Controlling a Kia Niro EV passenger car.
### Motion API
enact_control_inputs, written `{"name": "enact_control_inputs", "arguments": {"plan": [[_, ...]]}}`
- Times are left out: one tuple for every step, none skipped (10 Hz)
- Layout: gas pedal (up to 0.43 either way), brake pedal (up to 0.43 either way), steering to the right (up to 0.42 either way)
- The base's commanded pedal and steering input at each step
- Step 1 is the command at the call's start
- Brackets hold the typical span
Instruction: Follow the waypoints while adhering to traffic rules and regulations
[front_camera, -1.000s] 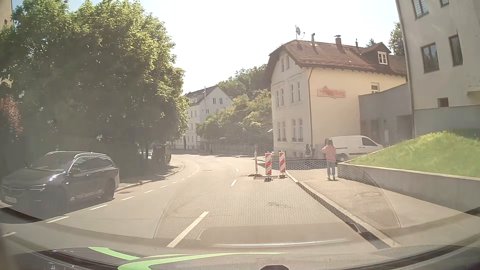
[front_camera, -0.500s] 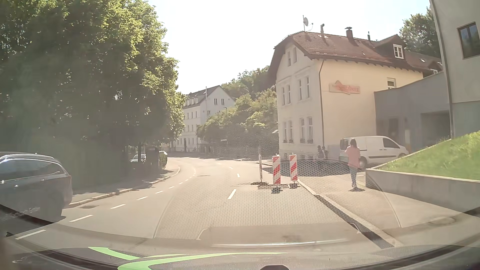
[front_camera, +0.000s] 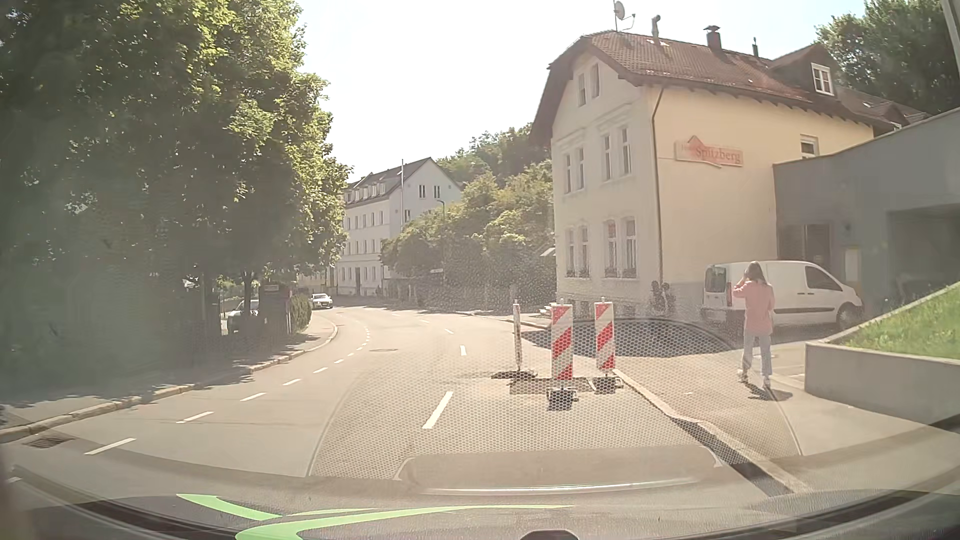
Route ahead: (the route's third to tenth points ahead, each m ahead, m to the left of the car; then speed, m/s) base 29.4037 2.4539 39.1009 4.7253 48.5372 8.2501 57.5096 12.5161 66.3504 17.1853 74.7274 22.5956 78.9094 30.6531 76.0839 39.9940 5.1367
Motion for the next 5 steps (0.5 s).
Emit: {"name": "enact_control_inputs", "arguments": {"plan": [[0.0,0.457,0.018],[0.0,0.47,0.024],[0.0,0.488,0.031],[0.0,0.476,0.024],[0.0,0.47,0.014]]}}
